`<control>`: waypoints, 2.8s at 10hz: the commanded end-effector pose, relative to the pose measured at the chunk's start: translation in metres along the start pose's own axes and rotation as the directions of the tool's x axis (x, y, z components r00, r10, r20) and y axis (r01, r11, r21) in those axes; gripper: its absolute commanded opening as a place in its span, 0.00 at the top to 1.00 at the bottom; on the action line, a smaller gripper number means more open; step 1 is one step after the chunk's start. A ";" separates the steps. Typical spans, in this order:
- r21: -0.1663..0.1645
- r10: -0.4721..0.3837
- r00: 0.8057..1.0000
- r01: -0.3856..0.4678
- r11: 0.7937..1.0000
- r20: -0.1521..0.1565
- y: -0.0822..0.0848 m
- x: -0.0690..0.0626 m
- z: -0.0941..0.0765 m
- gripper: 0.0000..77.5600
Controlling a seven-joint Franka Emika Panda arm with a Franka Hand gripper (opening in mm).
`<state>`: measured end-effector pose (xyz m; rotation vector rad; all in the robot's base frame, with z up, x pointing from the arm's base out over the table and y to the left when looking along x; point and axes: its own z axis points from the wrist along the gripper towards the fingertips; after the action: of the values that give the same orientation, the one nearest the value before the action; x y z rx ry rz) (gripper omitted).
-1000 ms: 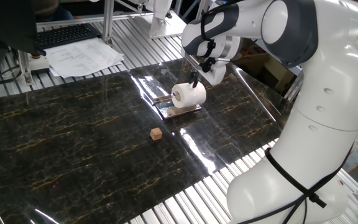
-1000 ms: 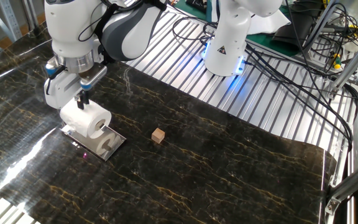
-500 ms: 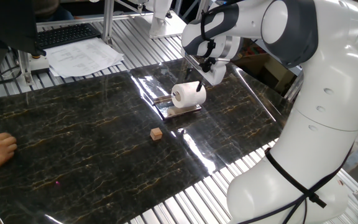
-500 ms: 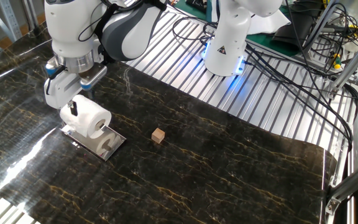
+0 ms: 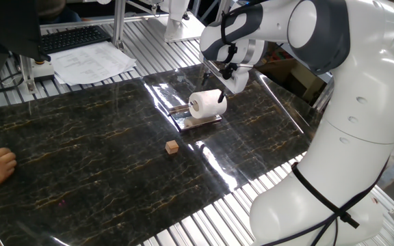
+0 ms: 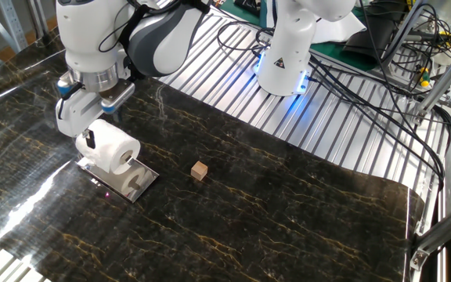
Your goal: Take the roll of paper down from the shelf
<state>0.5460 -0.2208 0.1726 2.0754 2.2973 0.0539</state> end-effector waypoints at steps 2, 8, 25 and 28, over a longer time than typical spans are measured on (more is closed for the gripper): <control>-0.005 0.008 1.000 -0.008 1.000 -0.006 0.000 -0.002 0.015 0.00; -0.007 0.009 1.000 -0.009 1.000 -0.008 -0.001 -0.002 0.020 0.00; -0.032 0.024 1.000 -0.024 0.999 0.007 -0.003 -0.004 0.034 0.98; -0.032 0.024 1.000 -0.024 0.999 0.007 -0.003 -0.004 0.034 0.98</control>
<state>0.5454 -0.2249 0.1378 2.0876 2.2813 0.0846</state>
